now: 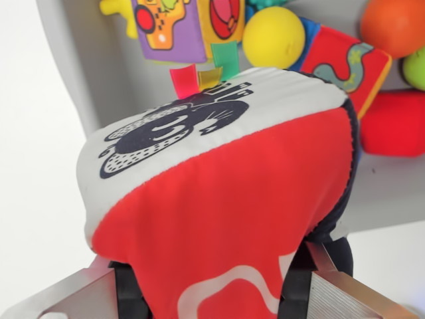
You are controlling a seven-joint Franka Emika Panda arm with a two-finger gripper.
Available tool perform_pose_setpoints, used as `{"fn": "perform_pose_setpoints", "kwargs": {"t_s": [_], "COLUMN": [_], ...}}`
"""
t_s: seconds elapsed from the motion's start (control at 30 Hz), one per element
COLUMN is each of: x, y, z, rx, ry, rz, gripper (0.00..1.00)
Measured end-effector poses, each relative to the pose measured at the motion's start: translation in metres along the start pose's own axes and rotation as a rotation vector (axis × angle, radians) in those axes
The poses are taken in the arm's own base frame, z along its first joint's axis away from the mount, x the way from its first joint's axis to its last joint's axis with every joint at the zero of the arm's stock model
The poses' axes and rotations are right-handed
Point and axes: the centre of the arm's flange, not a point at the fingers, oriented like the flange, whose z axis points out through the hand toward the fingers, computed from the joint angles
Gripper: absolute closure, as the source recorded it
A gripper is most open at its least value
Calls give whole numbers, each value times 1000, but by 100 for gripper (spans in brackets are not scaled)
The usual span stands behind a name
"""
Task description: Pick an object from the bin
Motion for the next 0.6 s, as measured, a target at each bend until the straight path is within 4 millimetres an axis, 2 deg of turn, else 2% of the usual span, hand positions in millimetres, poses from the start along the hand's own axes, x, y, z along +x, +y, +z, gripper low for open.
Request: {"fn": "perform_pose_setpoints", "kwargs": {"t_s": [0.33,0.6], "x": [0,0], "y": [0,0], "z": [-15,-16], "rx": [0,-2], "ry": [0,-1], "rz": [0,0], "gripper": [100,100]}}
